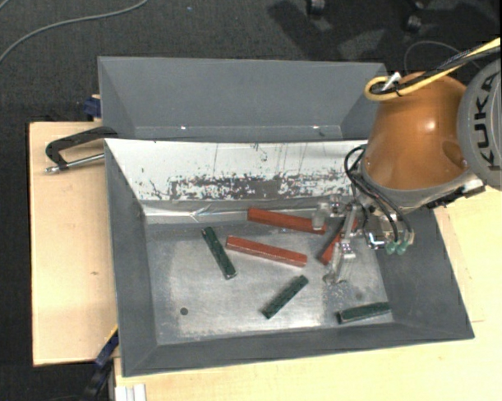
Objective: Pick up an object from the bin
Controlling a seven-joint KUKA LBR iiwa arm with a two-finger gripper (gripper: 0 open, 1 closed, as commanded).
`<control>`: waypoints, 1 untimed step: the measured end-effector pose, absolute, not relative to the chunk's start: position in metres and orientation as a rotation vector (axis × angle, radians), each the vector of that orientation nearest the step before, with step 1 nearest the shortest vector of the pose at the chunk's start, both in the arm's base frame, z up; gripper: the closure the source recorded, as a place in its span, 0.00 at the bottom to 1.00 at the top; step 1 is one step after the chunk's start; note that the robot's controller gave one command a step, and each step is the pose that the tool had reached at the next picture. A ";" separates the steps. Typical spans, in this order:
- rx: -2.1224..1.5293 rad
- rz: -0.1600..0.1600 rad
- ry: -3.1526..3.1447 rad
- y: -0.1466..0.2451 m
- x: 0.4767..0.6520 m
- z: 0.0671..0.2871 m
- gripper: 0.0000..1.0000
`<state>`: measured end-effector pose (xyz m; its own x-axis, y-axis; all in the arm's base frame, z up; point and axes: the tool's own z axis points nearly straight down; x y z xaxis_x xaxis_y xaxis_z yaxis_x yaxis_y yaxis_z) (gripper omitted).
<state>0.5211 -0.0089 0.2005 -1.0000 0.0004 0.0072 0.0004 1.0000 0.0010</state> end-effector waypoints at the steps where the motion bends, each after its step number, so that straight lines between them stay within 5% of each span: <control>1: -0.138 -0.002 -3.136 -0.006 0.520 0.067 0.00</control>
Offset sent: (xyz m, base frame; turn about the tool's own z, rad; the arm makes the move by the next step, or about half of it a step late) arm -0.0008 0.0024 -0.1305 0.0871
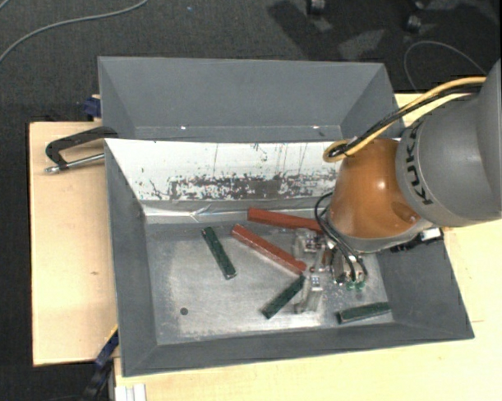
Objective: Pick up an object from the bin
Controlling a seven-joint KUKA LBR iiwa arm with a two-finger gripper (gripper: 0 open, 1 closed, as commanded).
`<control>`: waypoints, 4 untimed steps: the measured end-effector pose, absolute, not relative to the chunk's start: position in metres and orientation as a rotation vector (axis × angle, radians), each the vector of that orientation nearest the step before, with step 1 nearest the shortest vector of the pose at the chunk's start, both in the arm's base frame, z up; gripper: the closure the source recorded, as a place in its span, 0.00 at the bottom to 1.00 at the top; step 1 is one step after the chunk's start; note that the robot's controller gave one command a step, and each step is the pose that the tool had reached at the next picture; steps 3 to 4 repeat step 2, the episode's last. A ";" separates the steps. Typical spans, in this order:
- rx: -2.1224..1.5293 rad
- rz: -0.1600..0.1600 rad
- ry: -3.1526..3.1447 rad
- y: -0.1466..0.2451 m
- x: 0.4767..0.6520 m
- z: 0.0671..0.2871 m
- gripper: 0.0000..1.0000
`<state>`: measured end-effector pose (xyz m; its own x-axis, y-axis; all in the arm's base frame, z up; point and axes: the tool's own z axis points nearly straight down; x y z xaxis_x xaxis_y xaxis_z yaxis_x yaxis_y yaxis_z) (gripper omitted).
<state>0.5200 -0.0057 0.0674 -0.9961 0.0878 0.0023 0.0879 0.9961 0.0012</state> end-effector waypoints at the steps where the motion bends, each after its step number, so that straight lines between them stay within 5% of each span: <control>1: -0.136 -0.003 -3.141 -0.005 0.522 0.072 1.00; 2: -0.126 -0.001 -3.153 -0.017 0.518 0.215 1.00; 4: -0.126 -0.001 -3.153 -0.017 0.518 0.215 1.00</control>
Offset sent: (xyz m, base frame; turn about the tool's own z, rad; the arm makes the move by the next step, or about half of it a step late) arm 0.0000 0.0000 0.0000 0.0000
